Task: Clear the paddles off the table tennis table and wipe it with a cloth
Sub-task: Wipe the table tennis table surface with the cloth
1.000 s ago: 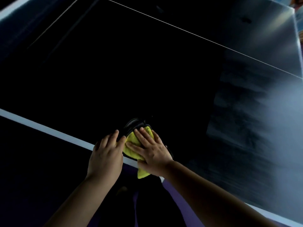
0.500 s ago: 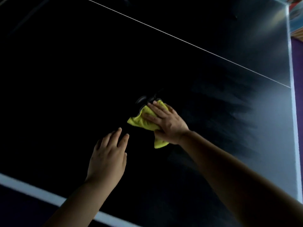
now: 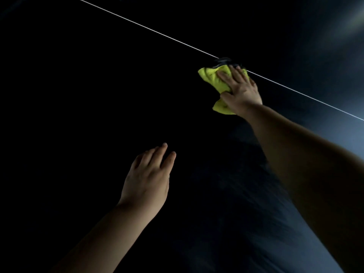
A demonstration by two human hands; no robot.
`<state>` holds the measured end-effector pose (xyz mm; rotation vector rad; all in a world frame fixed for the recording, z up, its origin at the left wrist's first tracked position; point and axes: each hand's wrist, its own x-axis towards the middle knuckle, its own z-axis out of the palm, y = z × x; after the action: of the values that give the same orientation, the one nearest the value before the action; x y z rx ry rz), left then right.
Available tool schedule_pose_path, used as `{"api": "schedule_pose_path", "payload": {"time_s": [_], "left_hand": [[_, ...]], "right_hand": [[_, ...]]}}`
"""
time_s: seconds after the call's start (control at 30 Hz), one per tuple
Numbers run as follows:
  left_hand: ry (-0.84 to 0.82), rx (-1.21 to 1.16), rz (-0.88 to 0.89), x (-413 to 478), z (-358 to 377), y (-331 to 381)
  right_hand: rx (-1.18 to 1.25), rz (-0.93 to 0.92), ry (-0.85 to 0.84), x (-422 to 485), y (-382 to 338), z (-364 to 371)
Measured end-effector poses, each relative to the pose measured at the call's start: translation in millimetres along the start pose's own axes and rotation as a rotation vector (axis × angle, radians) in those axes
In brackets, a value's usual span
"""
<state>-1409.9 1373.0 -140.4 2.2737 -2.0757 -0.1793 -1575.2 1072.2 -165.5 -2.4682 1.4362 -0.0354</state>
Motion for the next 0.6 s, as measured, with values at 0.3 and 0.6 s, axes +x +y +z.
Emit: {"api": "schedule_pose_path", "payload": {"time_s": [0.3, 0.6], "left_hand": [[0.048, -0.04, -0.073, -45.1, -5.8, -4.4], [0.116, -0.088, -0.159, -166.3, -25.2, -26.2]], "right_hand": [[0.022, 0.182, -0.017, -95.6, -5.7, 8.3], [-0.063, -0.051, -0.084, -246.6, -125.0, 52.6]]}}
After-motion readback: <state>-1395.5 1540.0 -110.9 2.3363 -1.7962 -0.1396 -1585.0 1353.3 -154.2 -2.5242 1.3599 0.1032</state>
